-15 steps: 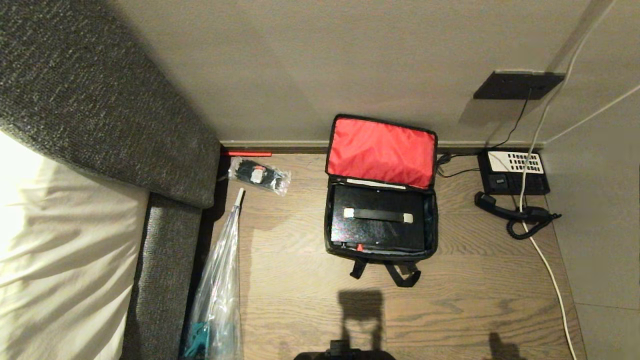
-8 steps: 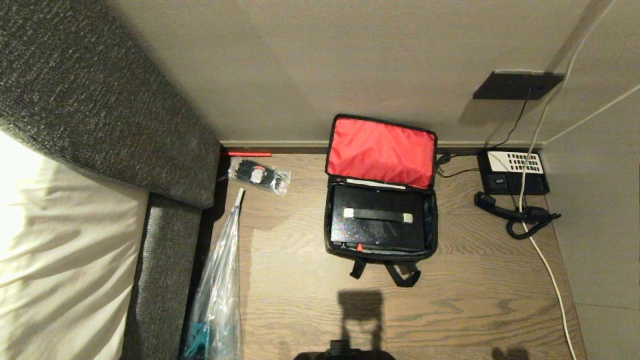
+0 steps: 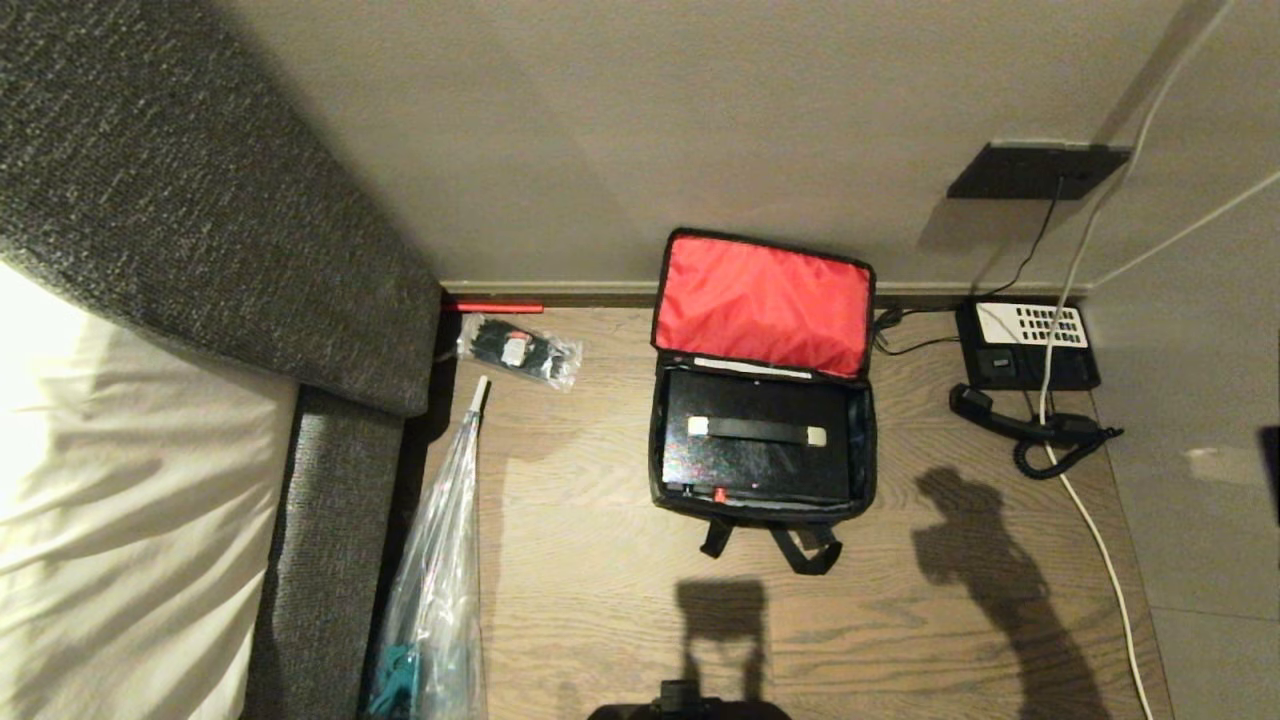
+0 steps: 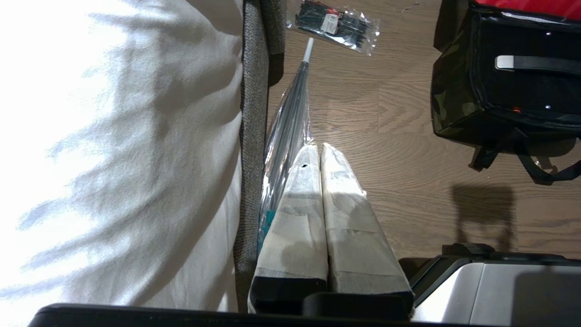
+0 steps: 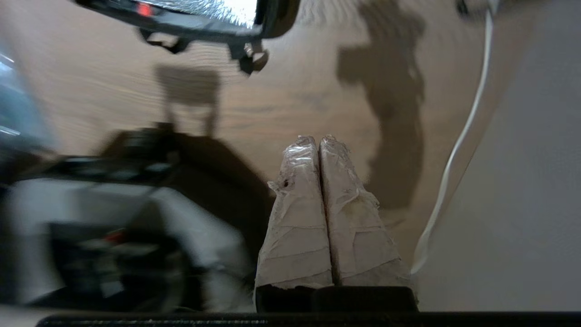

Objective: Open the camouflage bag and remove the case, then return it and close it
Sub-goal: Grip the handle

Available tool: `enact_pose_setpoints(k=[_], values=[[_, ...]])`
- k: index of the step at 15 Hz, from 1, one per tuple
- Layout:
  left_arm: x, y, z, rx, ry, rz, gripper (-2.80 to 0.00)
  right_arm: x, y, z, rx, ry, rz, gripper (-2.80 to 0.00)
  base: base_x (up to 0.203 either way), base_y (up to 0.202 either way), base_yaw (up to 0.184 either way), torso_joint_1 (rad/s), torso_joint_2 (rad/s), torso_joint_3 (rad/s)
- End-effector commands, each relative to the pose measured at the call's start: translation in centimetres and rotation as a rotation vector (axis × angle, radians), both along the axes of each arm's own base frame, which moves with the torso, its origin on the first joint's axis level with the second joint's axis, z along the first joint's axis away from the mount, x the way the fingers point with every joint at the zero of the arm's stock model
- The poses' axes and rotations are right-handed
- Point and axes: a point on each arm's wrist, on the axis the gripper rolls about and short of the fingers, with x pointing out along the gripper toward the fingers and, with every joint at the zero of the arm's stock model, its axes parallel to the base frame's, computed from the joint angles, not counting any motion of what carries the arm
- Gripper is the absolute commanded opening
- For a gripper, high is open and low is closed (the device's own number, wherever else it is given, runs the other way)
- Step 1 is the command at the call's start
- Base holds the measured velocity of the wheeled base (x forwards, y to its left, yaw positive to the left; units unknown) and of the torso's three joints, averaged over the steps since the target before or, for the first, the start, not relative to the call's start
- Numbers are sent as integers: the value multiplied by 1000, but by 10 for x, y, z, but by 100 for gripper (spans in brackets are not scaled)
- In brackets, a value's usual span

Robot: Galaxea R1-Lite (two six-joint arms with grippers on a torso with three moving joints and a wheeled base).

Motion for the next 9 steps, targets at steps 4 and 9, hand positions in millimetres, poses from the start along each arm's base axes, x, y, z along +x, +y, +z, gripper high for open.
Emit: enact_pose_setpoints(k=[4,9], values=[[0,0,0,0,-1,0,-280,172,77,-109,-239,89,204,0,0,0,0,0,0,0],[0,0,0,0,-1,0,-280,186,146,-157,-526,21,264,0,0,0,0,0,0,0]])
